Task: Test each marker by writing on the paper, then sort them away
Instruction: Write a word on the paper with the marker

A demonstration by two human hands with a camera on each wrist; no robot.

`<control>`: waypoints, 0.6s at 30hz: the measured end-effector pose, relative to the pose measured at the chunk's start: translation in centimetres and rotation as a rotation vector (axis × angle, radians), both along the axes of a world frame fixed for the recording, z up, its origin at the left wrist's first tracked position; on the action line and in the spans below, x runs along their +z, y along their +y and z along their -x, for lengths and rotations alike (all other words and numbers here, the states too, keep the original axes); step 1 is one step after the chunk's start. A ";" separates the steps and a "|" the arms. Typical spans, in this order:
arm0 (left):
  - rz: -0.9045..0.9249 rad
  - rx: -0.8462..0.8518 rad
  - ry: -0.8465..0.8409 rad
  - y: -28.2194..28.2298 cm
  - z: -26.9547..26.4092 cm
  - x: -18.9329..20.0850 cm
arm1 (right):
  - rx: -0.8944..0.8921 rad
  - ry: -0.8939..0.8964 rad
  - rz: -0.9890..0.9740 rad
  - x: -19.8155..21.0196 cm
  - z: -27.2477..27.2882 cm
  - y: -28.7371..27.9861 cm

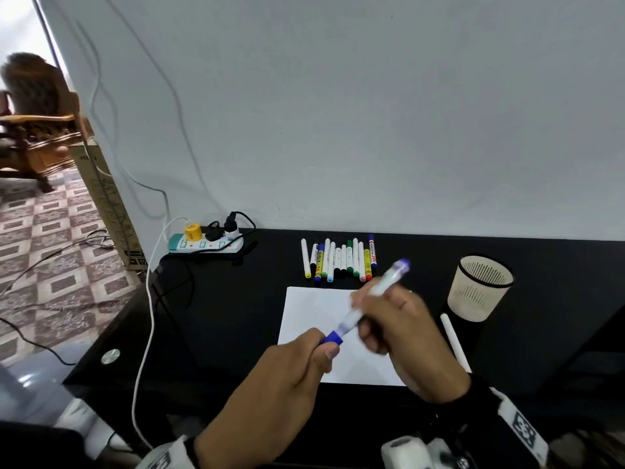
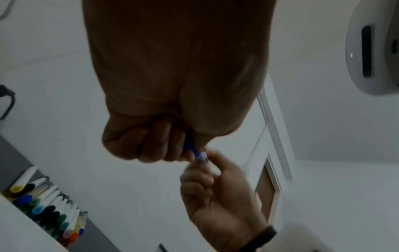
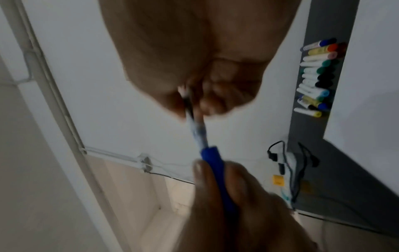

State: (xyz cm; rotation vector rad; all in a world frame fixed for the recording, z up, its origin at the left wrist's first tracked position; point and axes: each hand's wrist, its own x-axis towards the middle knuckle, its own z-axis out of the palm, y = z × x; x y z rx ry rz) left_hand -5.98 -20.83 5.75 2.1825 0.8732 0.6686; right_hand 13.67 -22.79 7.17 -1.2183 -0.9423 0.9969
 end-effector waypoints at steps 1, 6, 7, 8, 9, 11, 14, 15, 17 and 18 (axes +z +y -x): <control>0.055 0.011 -0.026 0.0 0.5 -0.5 | -0.082 0.129 -0.060 0.4 -1.0 0.3; 0.277 0.164 -0.108 1.6 2.8 -3.4 | -0.220 0.257 -0.212 2.9 -6.2 1.0; 0.250 0.180 -0.087 2.2 2.8 -4.2 | -0.185 0.250 -0.210 2.5 -6.1 1.6; 0.197 0.195 -0.058 3.0 2.7 -5.0 | -0.151 0.246 -0.206 2.1 -5.7 2.5; 0.112 0.209 -0.016 4.0 2.4 -5.9 | -0.127 0.240 -0.194 1.4 -5.1 3.6; -0.056 0.219 0.127 6.2 1.6 -7.9 | -0.117 0.201 -0.170 -0.5 -3.6 6.6; -0.089 0.197 0.306 8.9 0.5 -10.3 | -0.175 0.019 -0.101 -4.2 -1.4 11.3; -0.073 0.201 0.333 9.5 0.3 -10.9 | -0.195 -0.052 -0.053 -5.5 -0.9 12.9; -0.061 0.220 0.351 10.1 0.2 -11.5 | -0.217 -0.202 0.055 -8.0 0.0 15.7; -0.063 0.223 0.352 10.2 0.1 -11.7 | -0.214 -0.265 0.100 -9.2 0.2 16.9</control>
